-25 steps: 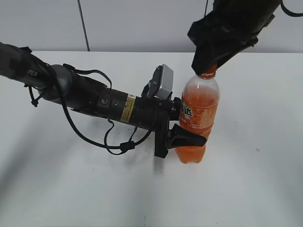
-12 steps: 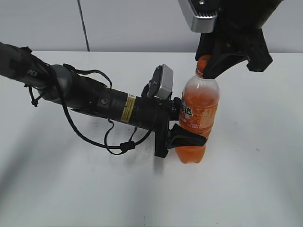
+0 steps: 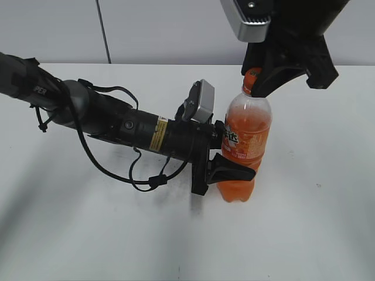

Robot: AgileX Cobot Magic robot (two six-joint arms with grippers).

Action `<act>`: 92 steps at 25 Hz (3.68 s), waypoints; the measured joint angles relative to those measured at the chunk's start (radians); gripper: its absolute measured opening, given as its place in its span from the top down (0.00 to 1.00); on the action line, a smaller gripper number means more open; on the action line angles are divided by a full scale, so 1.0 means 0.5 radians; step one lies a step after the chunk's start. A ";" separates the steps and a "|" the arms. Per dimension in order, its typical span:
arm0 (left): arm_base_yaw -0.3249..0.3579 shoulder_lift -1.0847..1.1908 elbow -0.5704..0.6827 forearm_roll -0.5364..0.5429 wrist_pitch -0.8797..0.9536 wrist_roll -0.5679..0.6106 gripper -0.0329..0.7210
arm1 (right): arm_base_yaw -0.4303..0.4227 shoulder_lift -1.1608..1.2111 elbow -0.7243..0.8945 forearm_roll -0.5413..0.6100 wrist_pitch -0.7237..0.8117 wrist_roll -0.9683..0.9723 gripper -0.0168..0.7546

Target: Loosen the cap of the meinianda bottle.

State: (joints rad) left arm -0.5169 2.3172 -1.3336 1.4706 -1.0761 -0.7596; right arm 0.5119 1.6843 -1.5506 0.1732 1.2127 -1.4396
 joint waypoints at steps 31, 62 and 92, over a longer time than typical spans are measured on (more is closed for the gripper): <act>0.000 0.000 0.000 0.000 0.000 0.000 0.43 | -0.021 -0.216 0.002 -0.145 0.003 1.325 0.63; 0.000 0.000 0.000 0.000 -0.008 0.000 0.43 | -0.883 0.379 1.044 -0.065 -1.570 2.510 0.63; 0.027 0.004 0.006 0.047 -0.010 -0.012 0.31 | -0.883 0.568 1.044 0.007 -1.676 2.515 0.30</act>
State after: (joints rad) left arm -0.5032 2.3194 -1.3305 1.4942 -1.0811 -0.7656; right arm 0.0704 1.9682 -1.0285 0.1768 0.3749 -0.1822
